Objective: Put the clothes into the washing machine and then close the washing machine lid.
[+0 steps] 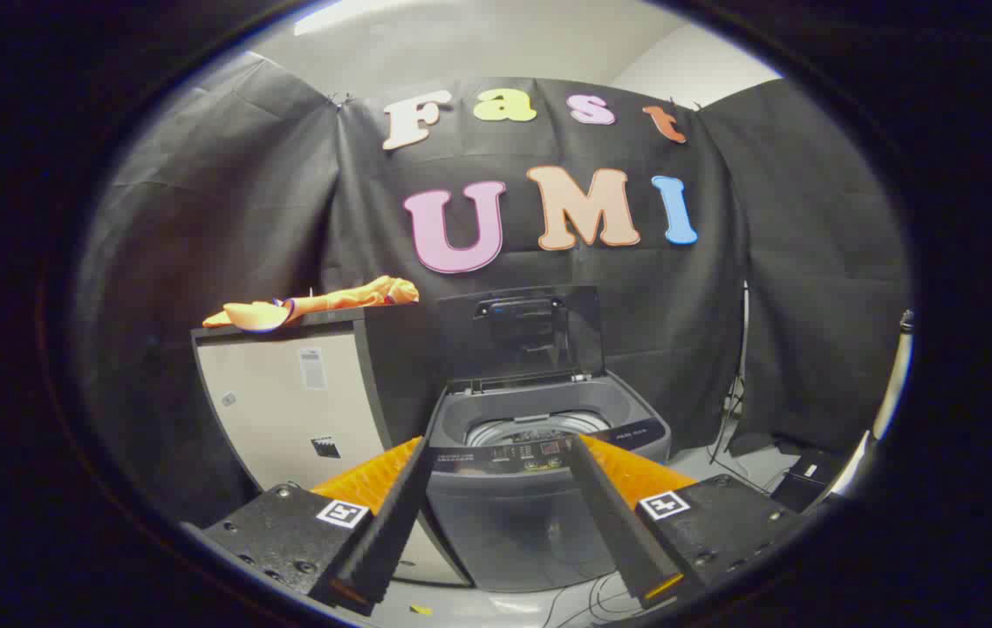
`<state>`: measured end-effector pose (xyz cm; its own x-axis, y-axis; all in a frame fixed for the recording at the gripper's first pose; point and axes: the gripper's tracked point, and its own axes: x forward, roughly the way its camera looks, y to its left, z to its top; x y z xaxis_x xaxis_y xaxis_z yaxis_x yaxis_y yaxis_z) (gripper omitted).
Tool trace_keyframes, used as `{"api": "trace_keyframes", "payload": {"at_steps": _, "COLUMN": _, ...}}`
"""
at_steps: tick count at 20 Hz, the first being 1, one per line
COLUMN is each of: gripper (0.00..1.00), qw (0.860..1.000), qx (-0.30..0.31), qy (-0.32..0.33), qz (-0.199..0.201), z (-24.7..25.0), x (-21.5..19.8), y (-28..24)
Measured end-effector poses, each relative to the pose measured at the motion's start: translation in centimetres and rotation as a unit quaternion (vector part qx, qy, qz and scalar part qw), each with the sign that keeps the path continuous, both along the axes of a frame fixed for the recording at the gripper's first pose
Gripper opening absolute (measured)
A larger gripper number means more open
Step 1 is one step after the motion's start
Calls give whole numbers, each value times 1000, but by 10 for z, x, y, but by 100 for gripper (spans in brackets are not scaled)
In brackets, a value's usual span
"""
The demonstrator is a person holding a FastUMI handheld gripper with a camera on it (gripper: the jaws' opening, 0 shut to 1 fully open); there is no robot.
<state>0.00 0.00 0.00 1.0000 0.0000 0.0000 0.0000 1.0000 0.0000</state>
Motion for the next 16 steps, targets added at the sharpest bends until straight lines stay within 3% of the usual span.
{"api": "trace_keyframes", "payload": {"at_steps": 10, "gripper": 97, "qw": 1000, "qx": -1, "qy": -1, "qz": 10, "z": 10, "x": 1, "y": 17}}
{"api": "trace_keyframes", "payload": {"at_steps": 16, "gripper": 97, "qw": 999, "qx": 18, "qy": -21, "qz": 25, "z": 51, "x": 9, "y": 54}}
